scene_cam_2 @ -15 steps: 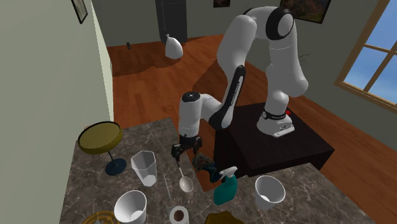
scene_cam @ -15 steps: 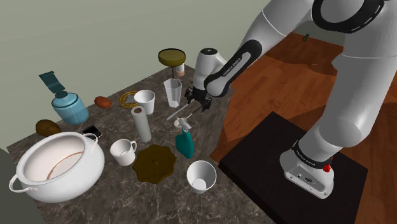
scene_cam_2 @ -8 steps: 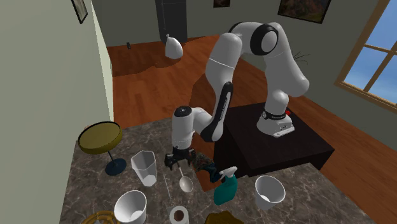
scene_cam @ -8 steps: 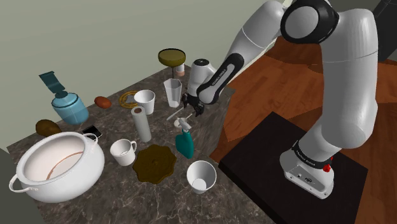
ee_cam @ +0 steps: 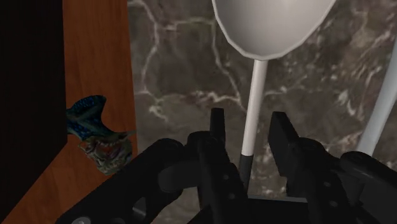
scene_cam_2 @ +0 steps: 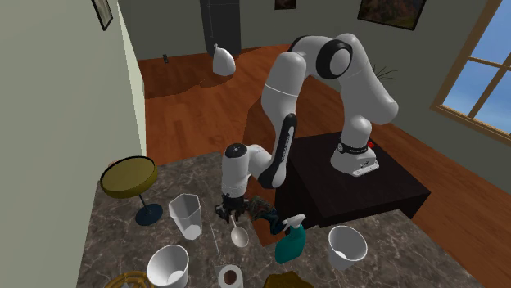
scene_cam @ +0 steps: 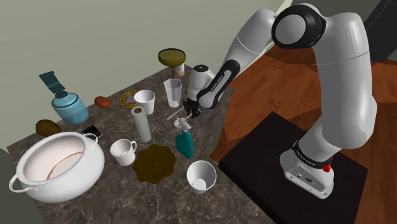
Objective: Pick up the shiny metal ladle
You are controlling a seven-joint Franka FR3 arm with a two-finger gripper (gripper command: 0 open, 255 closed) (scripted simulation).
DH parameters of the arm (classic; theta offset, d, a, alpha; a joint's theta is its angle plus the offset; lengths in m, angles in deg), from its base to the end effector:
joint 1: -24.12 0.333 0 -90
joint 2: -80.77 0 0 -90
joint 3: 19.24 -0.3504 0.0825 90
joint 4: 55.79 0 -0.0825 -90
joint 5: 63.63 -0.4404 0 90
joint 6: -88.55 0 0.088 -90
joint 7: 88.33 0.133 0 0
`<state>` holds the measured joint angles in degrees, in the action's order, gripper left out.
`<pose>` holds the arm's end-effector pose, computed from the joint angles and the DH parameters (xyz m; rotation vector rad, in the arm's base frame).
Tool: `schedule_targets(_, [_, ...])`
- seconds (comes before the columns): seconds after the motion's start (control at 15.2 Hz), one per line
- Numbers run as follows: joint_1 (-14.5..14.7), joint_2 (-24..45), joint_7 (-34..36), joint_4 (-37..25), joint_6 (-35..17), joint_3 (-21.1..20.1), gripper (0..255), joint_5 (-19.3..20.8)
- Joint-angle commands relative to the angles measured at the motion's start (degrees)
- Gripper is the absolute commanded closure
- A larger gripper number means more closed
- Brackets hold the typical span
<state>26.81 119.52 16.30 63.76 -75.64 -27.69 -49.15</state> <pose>0.6101 0.1380 0.0577 -2.2929 1.9901 -0.0856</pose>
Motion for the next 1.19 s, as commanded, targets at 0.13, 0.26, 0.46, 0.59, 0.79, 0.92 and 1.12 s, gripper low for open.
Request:
schedule_targets(0.13, [0.03, 0.09, 0.02, -0.04, -0.07, 0.03, 255, 0.02])
schedule_targets(0.26, [0.04, 0.09, 0.03, -0.04, -0.07, 0.04, 255, 0.02])
schedule_targets(0.46, [0.05, 0.06, 0.03, -0.11, 0.03, 0.01, 255, 0.0])
schedule_targets(0.59, [-0.37, -1.44, -0.2, 0.49, 0.97, -0.5, 255, -0.29])
schedule_targets(0.79, [-1.01, -3.66, -0.59, 1.29, 2.43, -1.28, 255, -0.78])
schedule_targets(0.92, [-1.44, -5.12, -0.88, 1.77, 3.44, -1.82, 255, -1.16])
schedule_targets(1.12, [-2.09, -7.27, -1.35, 2.39, 5.0, -2.63, 255, -1.79])
